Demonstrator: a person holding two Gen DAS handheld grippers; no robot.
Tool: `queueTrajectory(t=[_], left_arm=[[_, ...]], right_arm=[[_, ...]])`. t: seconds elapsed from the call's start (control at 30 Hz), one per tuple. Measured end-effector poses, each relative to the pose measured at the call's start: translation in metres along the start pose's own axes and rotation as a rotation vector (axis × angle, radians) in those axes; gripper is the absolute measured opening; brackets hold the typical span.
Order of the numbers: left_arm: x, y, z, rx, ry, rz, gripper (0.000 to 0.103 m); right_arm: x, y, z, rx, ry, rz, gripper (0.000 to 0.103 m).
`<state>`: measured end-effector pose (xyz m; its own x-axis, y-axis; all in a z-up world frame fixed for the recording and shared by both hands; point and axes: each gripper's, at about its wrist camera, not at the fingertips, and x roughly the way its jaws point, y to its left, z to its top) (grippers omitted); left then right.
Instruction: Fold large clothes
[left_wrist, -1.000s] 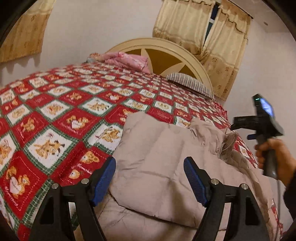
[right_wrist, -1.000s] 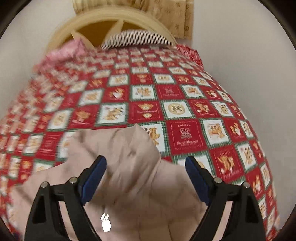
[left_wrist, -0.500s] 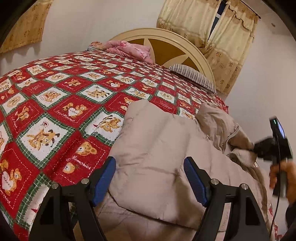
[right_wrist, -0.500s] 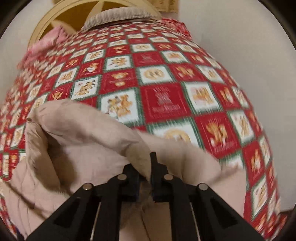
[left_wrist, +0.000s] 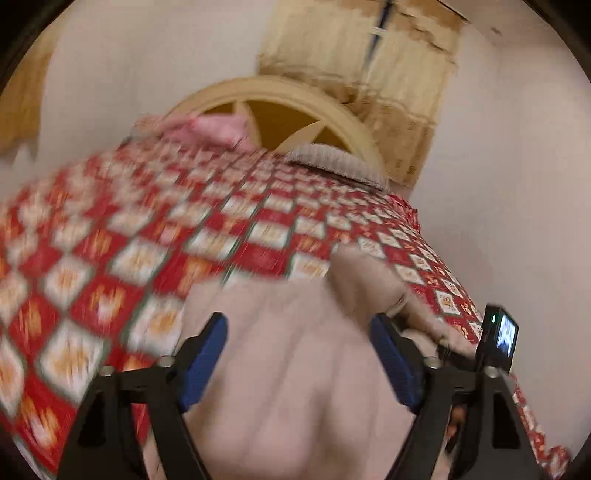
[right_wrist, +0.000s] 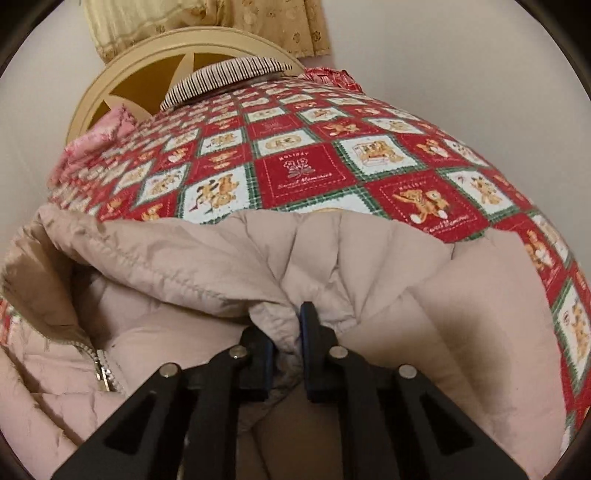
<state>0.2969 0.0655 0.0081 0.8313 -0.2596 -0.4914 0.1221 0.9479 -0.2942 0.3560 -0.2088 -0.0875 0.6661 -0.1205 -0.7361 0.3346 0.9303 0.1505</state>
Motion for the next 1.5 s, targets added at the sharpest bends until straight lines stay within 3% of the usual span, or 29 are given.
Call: queueTrajectory(t=[0.17,0.27,0.3,0.33,0.37,0.4,0.43,0.47,0.5,0.7,0.8,1.03,1.1,1.13,1.2,1.27,1.3,1.33,1.37,1.4,1.5], left_arm=[[0.082,-0.046,0.054,0.058,0.13,-0.128,0.089],[0.148,-0.07,0.057,0.108,0.277,-0.118,0.089],[0.167,-0.072,0.051,0.111,0.314,-0.071,0.089],[0.181,-0.07,0.043,0.11,0.333,0.003,0.083],[0.187,-0.067,0.037,0.108,0.337,0.059,0.061],[0.192,-0.058,0.029,0.091,0.355,0.112,0.049],[0.193,-0.048,0.022,0.056,0.379,0.111,0.026],[0.192,-0.038,0.016,0.012,0.402,0.094,0.013],[0.189,-0.029,0.01,-0.021,0.414,0.09,0.011],[0.165,0.012,-0.034,-0.164,0.354,0.148,0.009],[0.166,0.03,-0.05,-0.256,0.287,0.08,0.009],[0.16,0.035,-0.055,-0.274,0.237,0.036,0.009],[0.162,0.036,-0.054,-0.287,0.234,0.023,0.009],[0.162,0.037,-0.054,-0.291,0.234,0.019,0.009],[0.164,0.037,-0.053,-0.293,0.236,0.018,0.009],[0.164,0.037,-0.052,-0.293,0.238,0.021,0.009],[0.164,0.036,-0.052,-0.292,0.24,0.022,0.009],[0.164,0.036,-0.051,-0.292,0.242,0.023,0.009],[0.164,0.036,-0.052,-0.292,0.244,0.023,0.009],[0.164,0.036,-0.051,-0.292,0.248,0.023,0.009],[0.163,0.037,-0.05,-0.29,0.259,0.023,0.009]], right_arm=[[-0.001,-0.006,-0.002,0.029,-0.01,0.041,0.012],[-0.001,-0.008,-0.003,0.039,-0.014,0.055,0.012],[-0.001,-0.009,-0.003,0.043,-0.015,0.06,0.012],[-0.001,-0.01,-0.003,0.047,-0.016,0.066,0.012],[-0.001,-0.011,-0.004,0.052,-0.016,0.073,0.012],[-0.001,-0.012,-0.004,0.056,-0.016,0.077,0.012],[-0.001,-0.013,-0.004,0.06,-0.017,0.083,0.012],[-0.001,-0.013,-0.004,0.064,-0.017,0.09,0.012],[0.0,-0.014,-0.004,0.069,-0.018,0.096,0.012],[0.001,-0.019,-0.004,0.095,-0.017,0.122,0.012],[0.001,-0.018,-0.004,0.092,-0.015,0.121,0.013],[-0.001,-0.016,-0.002,0.083,-0.008,0.127,0.024],[-0.013,-0.02,-0.002,0.114,-0.028,0.137,0.037],[-0.028,-0.024,-0.002,0.143,-0.075,0.133,0.043],[-0.066,-0.03,-0.003,0.194,-0.236,0.114,0.069],[-0.1,-0.021,0.0,0.178,-0.386,0.055,0.069],[-0.107,-0.009,0.007,0.133,-0.402,0.048,0.063],[-0.107,0.008,0.017,0.075,-0.384,0.075,0.056],[-0.102,0.023,0.025,0.028,-0.353,0.118,0.041],[-0.096,0.038,0.033,-0.009,-0.317,0.159,0.034],[-0.056,0.097,0.056,-0.103,-0.183,0.262,0.033]])
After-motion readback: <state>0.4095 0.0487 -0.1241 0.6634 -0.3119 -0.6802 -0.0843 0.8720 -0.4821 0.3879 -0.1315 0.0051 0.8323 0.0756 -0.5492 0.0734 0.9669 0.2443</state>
